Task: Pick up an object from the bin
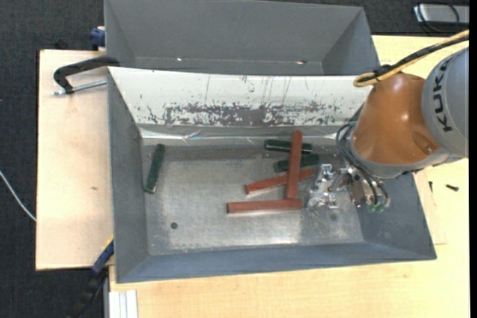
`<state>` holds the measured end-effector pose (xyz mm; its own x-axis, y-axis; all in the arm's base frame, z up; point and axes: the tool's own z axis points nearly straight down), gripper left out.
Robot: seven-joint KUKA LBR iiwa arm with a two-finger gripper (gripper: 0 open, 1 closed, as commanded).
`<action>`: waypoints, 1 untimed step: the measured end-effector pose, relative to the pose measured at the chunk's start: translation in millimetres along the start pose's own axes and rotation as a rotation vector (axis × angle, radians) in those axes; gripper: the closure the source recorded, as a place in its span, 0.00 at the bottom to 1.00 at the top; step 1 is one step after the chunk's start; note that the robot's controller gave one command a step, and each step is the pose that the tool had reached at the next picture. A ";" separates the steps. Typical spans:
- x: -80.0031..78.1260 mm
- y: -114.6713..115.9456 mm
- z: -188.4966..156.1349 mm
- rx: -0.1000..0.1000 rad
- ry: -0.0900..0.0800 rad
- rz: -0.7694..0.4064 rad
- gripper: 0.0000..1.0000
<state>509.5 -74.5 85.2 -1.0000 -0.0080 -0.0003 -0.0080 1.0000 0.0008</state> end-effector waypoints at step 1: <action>-10.7 32.6 -75.0 0.000 -0.006 0.046 0.00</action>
Offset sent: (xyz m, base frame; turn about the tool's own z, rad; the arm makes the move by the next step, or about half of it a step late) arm 0.0000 0.0000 0.0000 0.0000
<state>519.9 -41.9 160.2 -0.9993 0.0378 -0.0064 0.0378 0.9993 0.0011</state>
